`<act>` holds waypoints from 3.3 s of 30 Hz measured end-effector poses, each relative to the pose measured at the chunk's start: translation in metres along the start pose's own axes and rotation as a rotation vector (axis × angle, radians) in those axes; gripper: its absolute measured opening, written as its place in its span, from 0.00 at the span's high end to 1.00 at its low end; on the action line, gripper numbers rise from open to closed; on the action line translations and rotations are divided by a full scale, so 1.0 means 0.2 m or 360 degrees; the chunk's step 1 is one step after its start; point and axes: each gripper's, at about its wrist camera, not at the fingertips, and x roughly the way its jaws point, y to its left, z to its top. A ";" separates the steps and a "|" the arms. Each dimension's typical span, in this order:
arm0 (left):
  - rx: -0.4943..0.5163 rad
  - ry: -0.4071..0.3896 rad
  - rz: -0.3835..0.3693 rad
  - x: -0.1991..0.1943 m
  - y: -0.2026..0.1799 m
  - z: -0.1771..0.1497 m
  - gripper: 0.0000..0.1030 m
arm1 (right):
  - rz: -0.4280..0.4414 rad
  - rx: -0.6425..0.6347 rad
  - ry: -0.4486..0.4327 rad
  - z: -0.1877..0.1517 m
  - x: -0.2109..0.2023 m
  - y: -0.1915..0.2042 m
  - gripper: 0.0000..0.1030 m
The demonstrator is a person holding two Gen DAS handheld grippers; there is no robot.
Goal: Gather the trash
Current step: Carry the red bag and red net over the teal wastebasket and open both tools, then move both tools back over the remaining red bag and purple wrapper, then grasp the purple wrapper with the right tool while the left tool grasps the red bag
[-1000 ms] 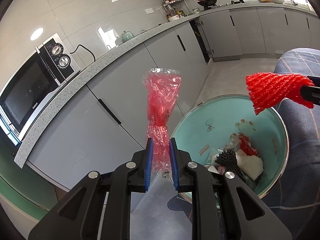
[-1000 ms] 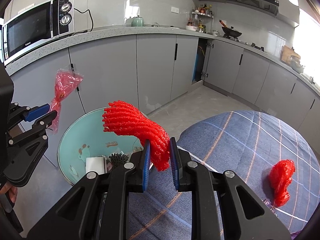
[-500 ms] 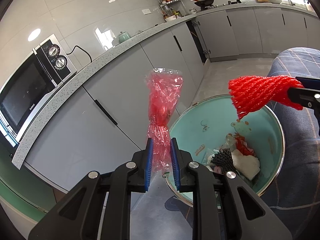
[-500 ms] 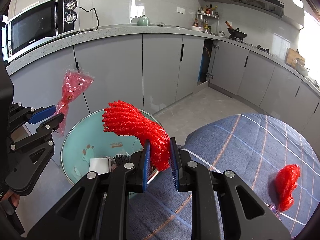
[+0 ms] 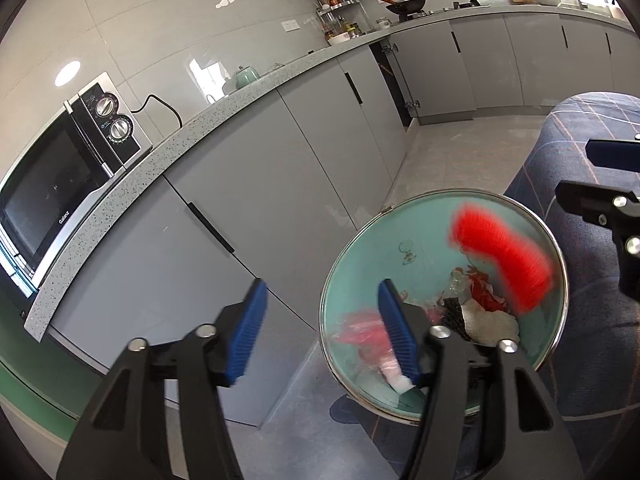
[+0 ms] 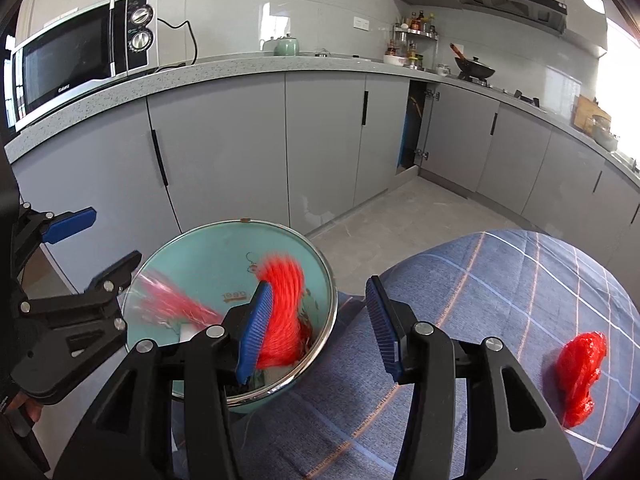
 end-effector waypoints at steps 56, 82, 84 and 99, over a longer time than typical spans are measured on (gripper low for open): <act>0.0221 -0.0150 -0.0248 -0.30 -0.49 -0.01 0.05 | -0.0519 0.0310 0.0034 -0.45 -0.61 -0.68 0.34; 0.0385 -0.0332 -0.0570 -0.51 -0.93 0.21 0.05 | -0.0519 0.0339 0.0398 -0.74 -0.64 -0.96 0.32; 0.0382 -0.0333 -0.0568 -0.51 -0.93 0.22 0.05 | -0.0519 0.0320 0.0423 -0.74 -0.62 -0.95 0.33; 0.0362 -0.0372 -0.0598 -0.58 -0.91 0.28 0.05 | -0.0324 0.0163 0.0427 -0.70 -0.68 -0.78 0.82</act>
